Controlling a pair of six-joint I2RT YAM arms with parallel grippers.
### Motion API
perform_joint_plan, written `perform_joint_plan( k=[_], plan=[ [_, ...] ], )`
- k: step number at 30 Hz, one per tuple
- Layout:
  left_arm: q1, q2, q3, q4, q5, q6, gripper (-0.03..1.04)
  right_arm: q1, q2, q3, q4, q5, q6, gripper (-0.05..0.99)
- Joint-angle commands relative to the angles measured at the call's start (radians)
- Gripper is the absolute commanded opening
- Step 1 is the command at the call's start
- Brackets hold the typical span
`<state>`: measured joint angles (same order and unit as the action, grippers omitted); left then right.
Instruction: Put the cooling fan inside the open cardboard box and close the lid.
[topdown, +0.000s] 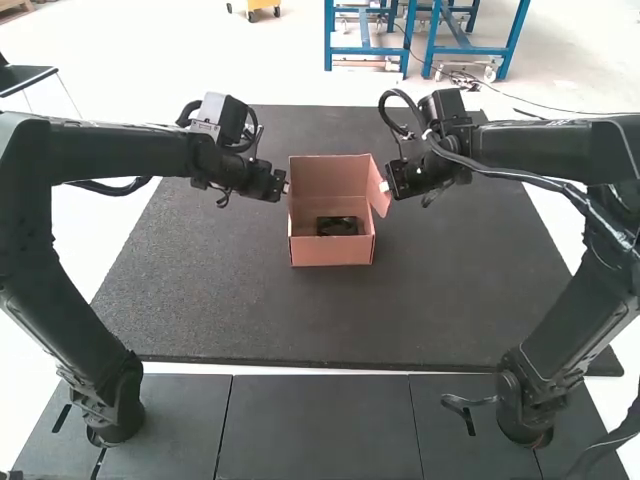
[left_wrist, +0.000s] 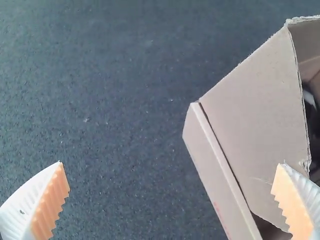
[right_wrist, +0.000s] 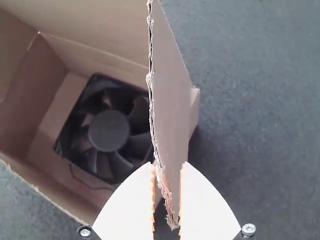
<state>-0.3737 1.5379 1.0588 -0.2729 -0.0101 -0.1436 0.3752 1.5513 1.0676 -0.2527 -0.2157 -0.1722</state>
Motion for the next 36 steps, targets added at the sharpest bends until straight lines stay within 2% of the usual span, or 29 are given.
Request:
perform_joint_plan(
  k=[1, 10, 13, 27, 36],
  plan=[
    [-0.011, 0.005, 0.041, 0.003, 0.012, 0.002, 0.96, -0.009, -0.011, 0.043, 0.003, -0.034, 0.007, 0.1],
    [-0.01, 0.002, 0.04, -0.002, 0.012, 0.002, 0.96, -0.001, -0.01, 0.061, 0.0, -0.071, 0.031, 0.03],
    [-0.011, 0.002, 0.04, -0.002, 0.012, 0.002, 0.96, -0.001, -0.01, 0.069, -0.008, -0.1, 0.053, 0.01],
    [-0.011, 0.001, 0.04, -0.006, 0.012, 0.004, 0.96, 0.001, 0.007, 0.074, -0.045, -0.168, 0.102, -0.02],
    [-0.008, -0.01, 0.038, -0.031, 0.012, 0.007, 0.96, 0.007, 0.035, 0.081, -0.074, -0.192, 0.12, -0.02]
  ],
)
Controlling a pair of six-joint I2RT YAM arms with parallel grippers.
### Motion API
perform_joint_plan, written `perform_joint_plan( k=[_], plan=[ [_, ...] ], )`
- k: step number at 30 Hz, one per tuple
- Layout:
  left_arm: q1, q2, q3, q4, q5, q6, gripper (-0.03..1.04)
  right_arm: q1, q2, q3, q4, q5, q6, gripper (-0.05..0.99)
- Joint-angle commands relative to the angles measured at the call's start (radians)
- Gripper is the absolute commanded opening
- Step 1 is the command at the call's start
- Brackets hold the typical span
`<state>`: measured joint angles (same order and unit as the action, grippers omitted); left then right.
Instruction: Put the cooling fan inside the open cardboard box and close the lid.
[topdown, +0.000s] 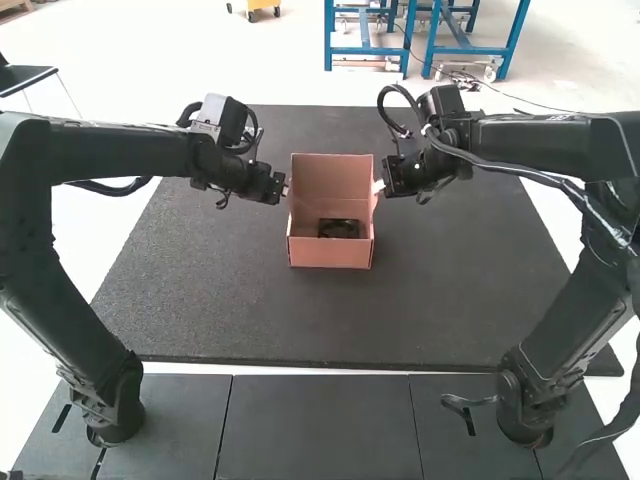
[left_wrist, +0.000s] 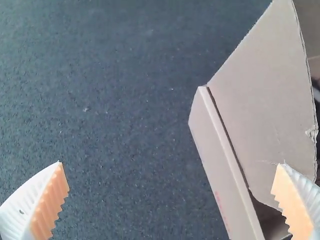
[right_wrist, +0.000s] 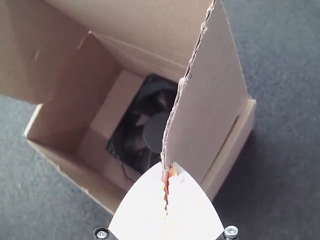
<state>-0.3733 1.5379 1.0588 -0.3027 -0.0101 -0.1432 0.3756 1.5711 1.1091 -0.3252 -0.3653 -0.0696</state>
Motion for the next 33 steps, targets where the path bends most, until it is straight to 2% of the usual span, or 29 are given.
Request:
perform_joint_plan(
  k=[1, 13, 20, 24, 33],
  plan=[
    [-0.009, -0.012, 0.038, -0.006, 0.012, 0.008, 0.96, 0.011, 0.018, 0.041, -0.005, -0.044, 0.019, -0.02],
    [-0.01, -0.019, 0.04, -0.033, 0.013, 0.011, 0.96, 0.04, 0.037, 0.058, -0.025, -0.049, 0.025, -0.02],
    [-0.013, -0.019, 0.038, -0.049, 0.039, 0.014, 0.96, 0.032, 0.037, 0.054, -0.058, -0.044, 0.021, -0.02],
    [-0.015, -0.019, 0.029, -0.081, 0.053, 0.034, 0.96, 0.032, 0.037, 0.046, -0.08, -0.04, 0.016, -0.02],
    [-0.007, -0.019, -0.002, -0.187, 0.048, 0.068, 0.96, 0.037, 0.037, 0.02, -0.112, -0.027, 0.005, -0.02]
  ],
)
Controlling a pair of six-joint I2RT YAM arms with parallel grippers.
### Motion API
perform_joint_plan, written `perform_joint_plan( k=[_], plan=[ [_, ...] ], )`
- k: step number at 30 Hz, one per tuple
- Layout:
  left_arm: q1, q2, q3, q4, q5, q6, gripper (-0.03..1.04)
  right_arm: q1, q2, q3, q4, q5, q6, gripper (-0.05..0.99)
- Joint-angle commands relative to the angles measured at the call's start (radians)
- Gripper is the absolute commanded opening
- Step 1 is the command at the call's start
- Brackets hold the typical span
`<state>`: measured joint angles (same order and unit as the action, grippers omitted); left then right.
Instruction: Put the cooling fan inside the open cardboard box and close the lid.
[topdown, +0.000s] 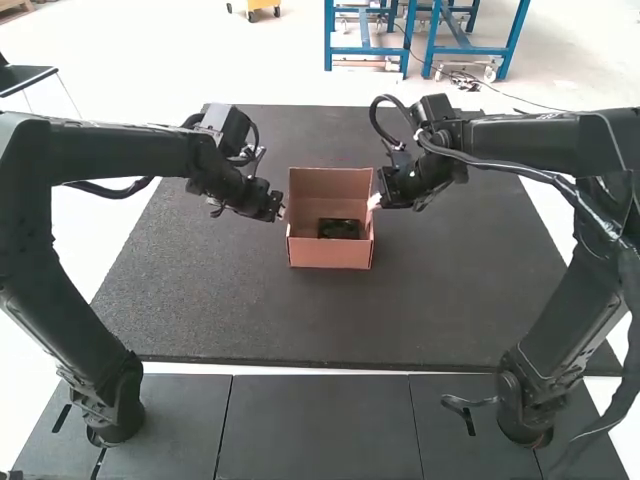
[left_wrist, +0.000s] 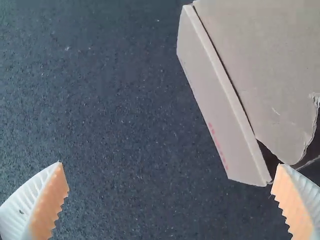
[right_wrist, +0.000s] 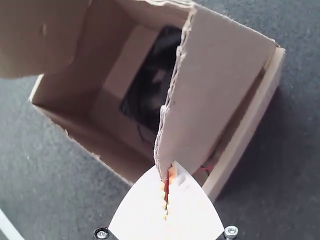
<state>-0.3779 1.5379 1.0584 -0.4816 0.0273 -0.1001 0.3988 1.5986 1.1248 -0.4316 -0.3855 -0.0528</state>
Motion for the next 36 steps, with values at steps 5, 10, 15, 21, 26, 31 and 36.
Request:
perform_joint_plan(
  k=[5, 10, 15, 21, 26, 31, 36],
  plan=[
    [0.031, -0.03, 0.0, 0.001, -0.033, 0.023, 0.96, 0.015, 0.009, -0.014, -0.021, 0.013, -0.03, -0.02],
    [0.062, -0.05, 0.006, 0.043, -0.046, 0.016, 0.96, 0.017, 0.009, -0.037, -0.03, 0.017, -0.044, -0.02],
    [0.073, -0.071, 0.008, 0.083, -0.053, 0.01, 0.96, 0.017, 0.009, -0.046, -0.032, 0.034, -0.048, 0.09],
    [0.073, -0.078, 0.012, 0.11, -0.052, -0.004, 0.96, 0.018, -0.005, 0.0, -0.05, 0.068, -0.055, 0.69],
    [0.073, -0.078, 0.043, 0.133, -0.052, -0.02, 0.96, 0.017, -0.054, 0.053, -0.11, 0.063, -0.055, 0.75],
    [0.071, -0.071, 0.075, 0.161, -0.052, -0.03, 0.96, 0.017, -0.143, 0.079, -0.16, 0.057, -0.047, 0.77],
    [0.068, -0.065, 0.103, 0.178, -0.052, -0.041, 0.96, 0.018, -0.255, 0.087, -0.216, 0.053, -0.042, 0.76]
  ],
)
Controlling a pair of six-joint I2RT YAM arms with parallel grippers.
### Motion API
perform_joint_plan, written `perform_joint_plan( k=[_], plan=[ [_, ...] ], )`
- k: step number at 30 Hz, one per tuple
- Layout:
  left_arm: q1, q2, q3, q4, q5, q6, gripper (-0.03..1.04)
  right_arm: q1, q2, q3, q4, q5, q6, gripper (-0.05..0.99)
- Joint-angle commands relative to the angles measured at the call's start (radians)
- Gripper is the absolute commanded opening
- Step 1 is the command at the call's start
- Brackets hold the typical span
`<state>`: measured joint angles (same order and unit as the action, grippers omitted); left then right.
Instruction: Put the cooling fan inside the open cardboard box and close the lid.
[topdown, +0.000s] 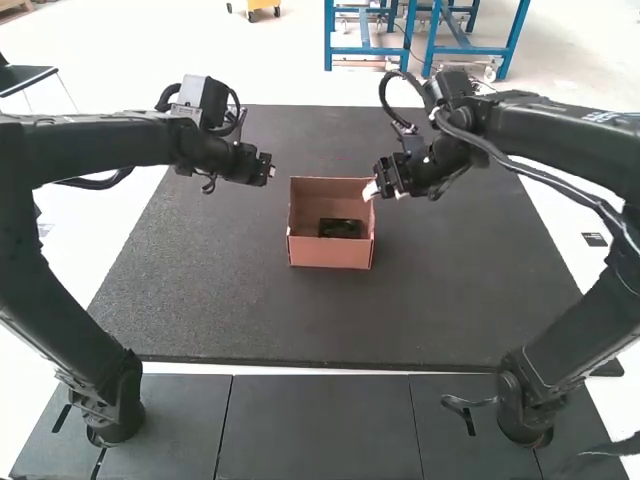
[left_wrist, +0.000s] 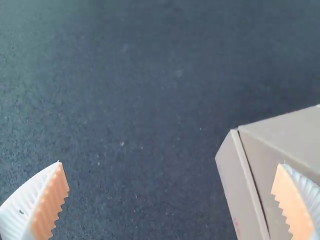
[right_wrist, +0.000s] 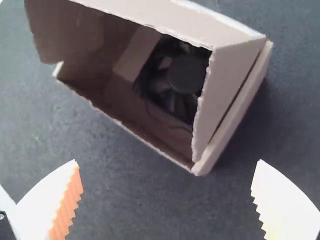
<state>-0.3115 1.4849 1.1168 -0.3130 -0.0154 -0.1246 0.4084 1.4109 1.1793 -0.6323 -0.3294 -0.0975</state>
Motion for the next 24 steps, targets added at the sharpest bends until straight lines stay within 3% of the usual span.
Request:
perform_joint_plan(
  k=[1, 7, 16, 24],
  plan=[
    [0.0, -0.011, 0.051, 0.009, -0.009, -0.02, 0.96, 0.01, -0.087, 0.031, -0.018, -0.003, 0.008, 0.76],
    [-0.001, 0.003, 0.072, 0.009, -0.009, -0.026, 0.96, 0.018, -0.188, 0.033, -0.052, -0.002, 0.032, 0.76],
    [-0.069, 0.044, 0.112, 0.012, -0.003, -0.026, 0.96, 0.023, -0.245, 0.049, -0.115, 0.013, 0.039, 0.76],
    [-0.084, 0.072, 0.129, 0.002, 0.006, -0.023, 0.96, 0.024, -0.251, 0.059, -0.135, 0.02, 0.056, 0.76]
  ],
)
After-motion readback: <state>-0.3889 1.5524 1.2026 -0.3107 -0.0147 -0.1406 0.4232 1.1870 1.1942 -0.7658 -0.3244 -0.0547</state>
